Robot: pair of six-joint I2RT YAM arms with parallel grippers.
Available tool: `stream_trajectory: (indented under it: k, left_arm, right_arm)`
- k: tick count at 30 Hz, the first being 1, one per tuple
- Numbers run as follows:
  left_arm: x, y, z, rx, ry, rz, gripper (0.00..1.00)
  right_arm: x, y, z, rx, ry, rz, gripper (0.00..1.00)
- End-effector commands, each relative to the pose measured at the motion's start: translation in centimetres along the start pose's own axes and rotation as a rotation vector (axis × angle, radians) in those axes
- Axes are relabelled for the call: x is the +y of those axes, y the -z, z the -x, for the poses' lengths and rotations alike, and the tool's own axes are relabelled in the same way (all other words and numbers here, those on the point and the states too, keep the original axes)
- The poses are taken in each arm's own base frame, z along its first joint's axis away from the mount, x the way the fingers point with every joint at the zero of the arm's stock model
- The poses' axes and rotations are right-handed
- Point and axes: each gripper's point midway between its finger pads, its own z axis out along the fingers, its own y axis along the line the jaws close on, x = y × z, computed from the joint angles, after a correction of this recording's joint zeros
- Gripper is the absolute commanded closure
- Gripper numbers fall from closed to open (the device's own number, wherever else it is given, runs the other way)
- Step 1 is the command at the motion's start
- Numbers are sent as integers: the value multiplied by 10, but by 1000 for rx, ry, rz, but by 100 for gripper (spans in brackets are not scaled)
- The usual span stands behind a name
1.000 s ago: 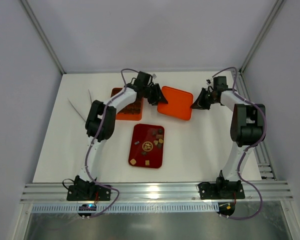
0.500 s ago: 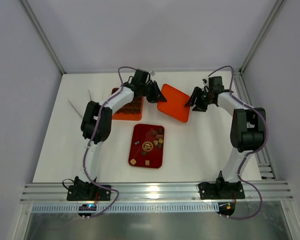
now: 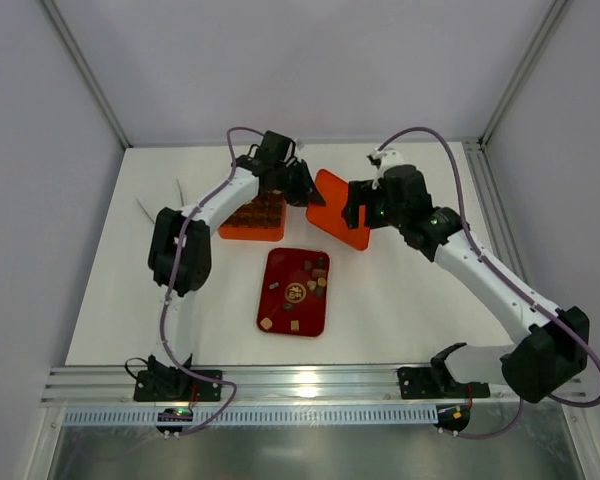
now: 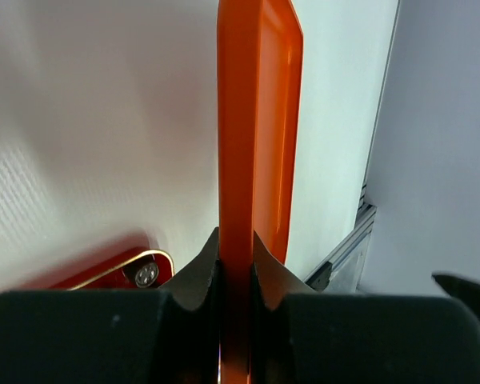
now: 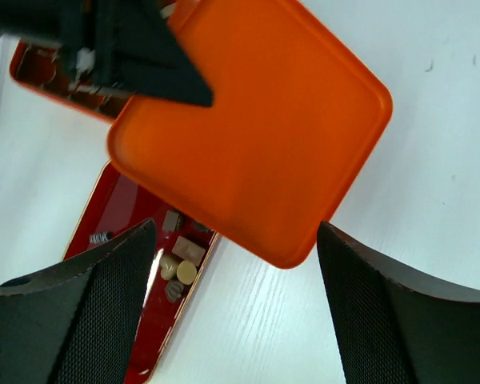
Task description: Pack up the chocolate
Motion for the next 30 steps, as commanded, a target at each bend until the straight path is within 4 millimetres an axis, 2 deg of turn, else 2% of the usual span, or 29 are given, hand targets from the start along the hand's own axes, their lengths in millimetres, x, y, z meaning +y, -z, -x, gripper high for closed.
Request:
stream_trajectory:
  k: [1, 2, 4, 5, 7, 9, 12, 19, 26, 30]
  left_arm:
    - [-30, 39, -4, 7, -7, -42, 100]
    - [-27, 40, -8, 18, 6, -41, 100]
    - [-34, 47, -13, 32, 25, -62, 100]
    - [-32, 48, -18, 44, 39, -59, 100]
    - [-33, 51, -21, 50, 57, -62, 100]
    - [-33, 56, -27, 55, 67, -60, 100]
    - [-31, 62, -35, 63, 79, -55, 100]
    - [-30, 75, -48, 68, 86, -55, 100]
    - [-31, 82, -56, 79, 88, -64, 100]
    - [-33, 86, -59, 82, 84, -72, 100]
  right_arm:
    - [9, 14, -9, -62, 193, -77, 18]
    - [27, 16, -20, -59, 254, -46, 18]
    - [37, 20, -23, -87, 347, -62, 18]
    - [55, 23, -30, -89, 400, -38, 18]
    - [58, 20, -36, -88, 489, -85, 18]
    - [72, 19, -44, -88, 561, -99, 18]
    - [73, 9, -54, -56, 657, -184, 19]
    - [83, -2, -56, -62, 815, -287, 27]
    - [96, -9, -51, -95, 922, -357, 38]
    - [95, -13, -47, -97, 974, -405, 44]
